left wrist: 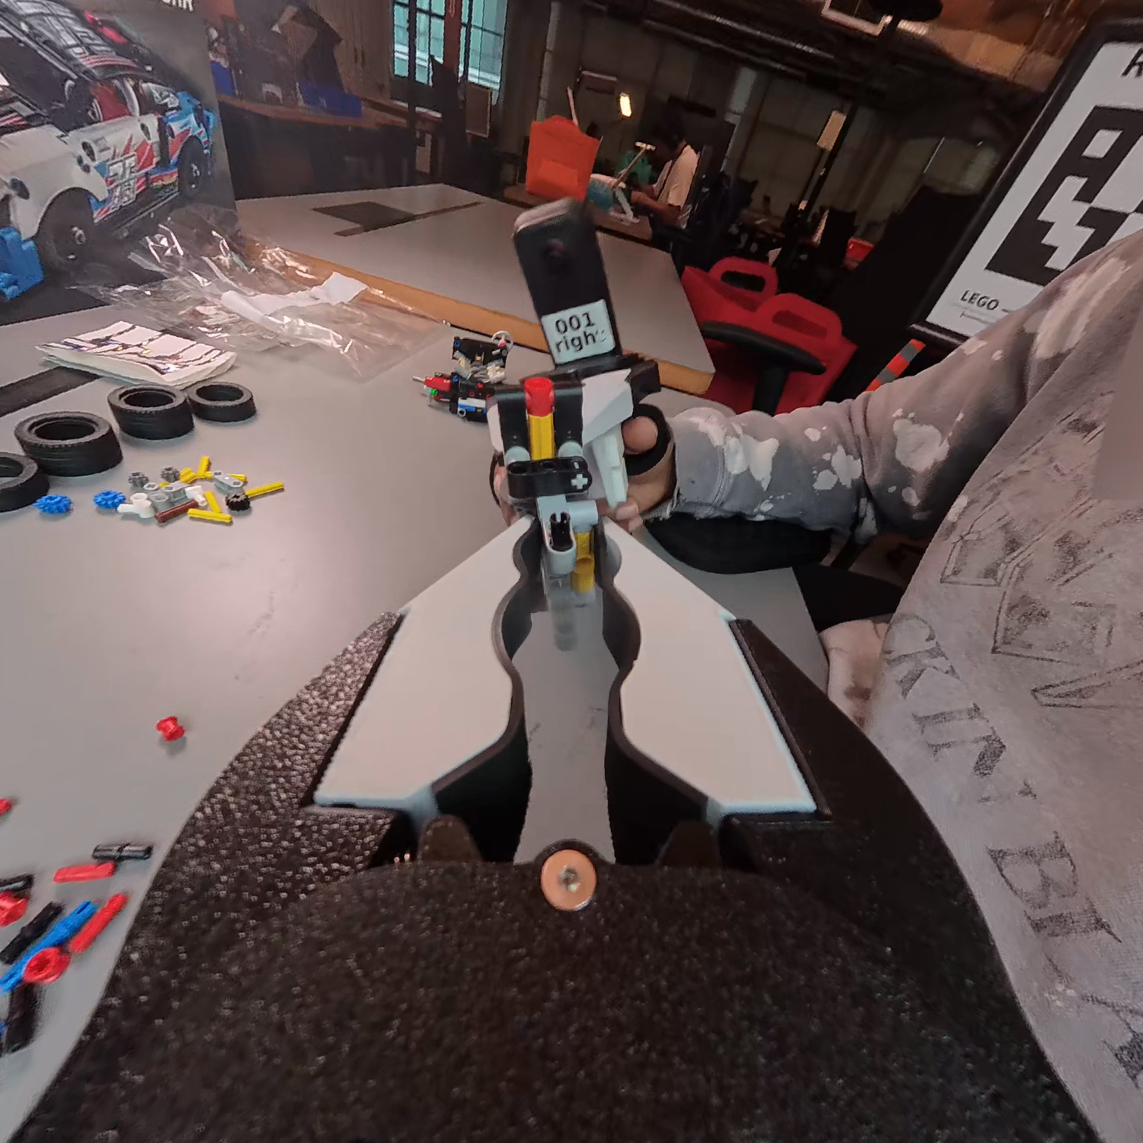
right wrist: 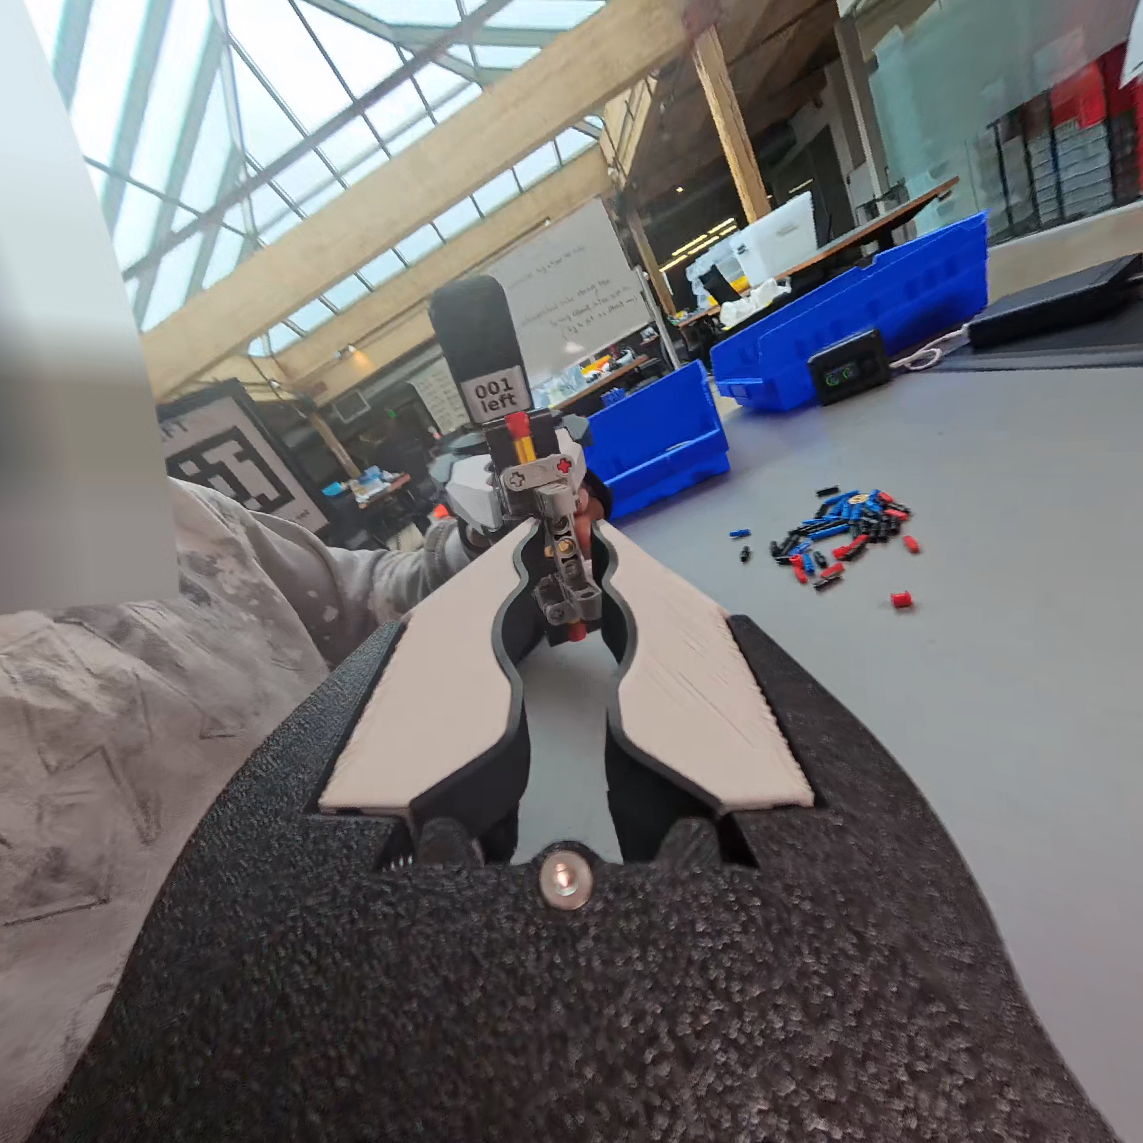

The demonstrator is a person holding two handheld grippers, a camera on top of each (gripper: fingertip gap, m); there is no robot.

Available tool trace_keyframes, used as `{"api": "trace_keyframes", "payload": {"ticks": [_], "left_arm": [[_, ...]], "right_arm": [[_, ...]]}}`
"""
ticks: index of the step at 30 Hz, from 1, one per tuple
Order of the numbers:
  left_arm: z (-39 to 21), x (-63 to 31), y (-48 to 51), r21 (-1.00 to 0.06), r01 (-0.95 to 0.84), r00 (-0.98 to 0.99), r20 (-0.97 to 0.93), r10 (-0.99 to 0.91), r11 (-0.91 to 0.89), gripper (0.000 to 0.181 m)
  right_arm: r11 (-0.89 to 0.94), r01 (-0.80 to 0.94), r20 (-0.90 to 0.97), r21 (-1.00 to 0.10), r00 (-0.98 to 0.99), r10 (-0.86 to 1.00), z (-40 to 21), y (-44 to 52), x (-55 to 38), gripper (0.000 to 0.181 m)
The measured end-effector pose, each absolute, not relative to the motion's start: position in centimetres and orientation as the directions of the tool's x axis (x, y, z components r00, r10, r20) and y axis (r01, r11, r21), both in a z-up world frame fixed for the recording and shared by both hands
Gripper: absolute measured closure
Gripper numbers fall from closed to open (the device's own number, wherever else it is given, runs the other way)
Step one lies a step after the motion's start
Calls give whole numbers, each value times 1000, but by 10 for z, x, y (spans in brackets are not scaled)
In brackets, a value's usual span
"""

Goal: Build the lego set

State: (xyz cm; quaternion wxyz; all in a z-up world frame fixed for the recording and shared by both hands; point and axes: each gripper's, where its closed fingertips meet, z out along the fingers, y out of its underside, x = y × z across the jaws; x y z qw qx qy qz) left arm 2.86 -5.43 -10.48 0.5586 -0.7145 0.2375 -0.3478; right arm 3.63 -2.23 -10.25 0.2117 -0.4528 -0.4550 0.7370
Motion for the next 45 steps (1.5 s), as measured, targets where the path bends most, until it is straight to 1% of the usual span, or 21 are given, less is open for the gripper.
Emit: {"api": "trace_keyframes", "payload": {"ticks": [3,5,6,8,11,12,13,14,16,18,19,25,29,32,35,36,40,41,43,44,45], "left_arm": [[-119,24,-56,-954,-55,672,181,-718,-293,166],[-123,29,-59,-951,-76,650,182,-738,-301,166],[-123,34,-61,-950,-69,633,195,-749,-305,166],[-121,43,-63,-950,-40,591,226,-774,-308,166],[-115,55,-67,-945,32,526,294,-798,-327,166],[-113,57,-66,-940,62,517,318,-795,-336,166],[-112,57,-65,-934,93,509,342,-790,-345,166],[-111,57,-65,-929,118,497,362,-789,-352,166],[-108,52,-63,-927,141,498,370,-784,-349,162],[-100,40,-63,-925,173,502,379,-778,-338,153],[-96,34,-63,-919,190,497,393,-774,-344,153],[-100,27,-58,-904,202,511,425,-747,-377,159],[-108,33,-59,-906,153,513,414,-752,-394,175],[-109,35,-63,-910,124,510,401,-761,-396,178],[-109,36,-64,-919,103,515,377,-770,-382,178],[-106,35,-64,-920,119,516,379,-769,-373,178],[-96,35,-63,-928,171,508,371,-778,-330,179],[-88,33,-62,-929,210,509,369,-778,-303,178],[-31,-5,-62,-867,456,458,420,-783,-198,181],[-17,-23,-63,-890,439,531,365,-765,-121,181],[-15,-32,-63,-930,360,612,299,-732,-79,180]], "right_arm": [[-258,64,-260,-964,-436,862,-102,-17,38,149],[-65,82,-94,-995,-433,896,-107,-26,39,135],[4,111,-47,-994,-448,893,-113,-33,38,128],[16,162,-69,-987,-506,860,-126,-54,37,119],[-81,158,-157,-984,-561,813,-129,-73,34,130],[-110,168,-189,-980,-578,794,-129,-78,33,138],[-129,180,-212,-975,-588,780,-129,-80,33,156],[-151,184,-232,-971,-595,769,-127,-81,33,157],[-207,194,-283,-959,-608,741,-122,-79,35,158],[-252,199,-321,-947,-608,726,-118,-73,38,161],[-263,200,-330,-944,-598,730,-118,-69,38,162],[-202,255,-318,-946,-588,744,-131,-74,36,162],[-161,288,-308,-944,-593,744,-140,-80,36,163],[-151,307,-315,-940,-606,730,-141,-83,38,163],[-88,329,-280,-940,-598,751,-147,-85,37,163],[-119,333,-308,-935,-599,739,-144,-85,37,163],[-136,336,-323,-932,-602,730,-136,-86,36,163],[-133,342,-325,-930,-601,730,-135,-87,37,167],[113,513,-255,-851,-591,765,-200,-98,47,163],[66,482,-284,-874,-615,736,-187,-108,48,164],[-44,382,-295,-923,-632,717,-156,-109,45,164]]}}
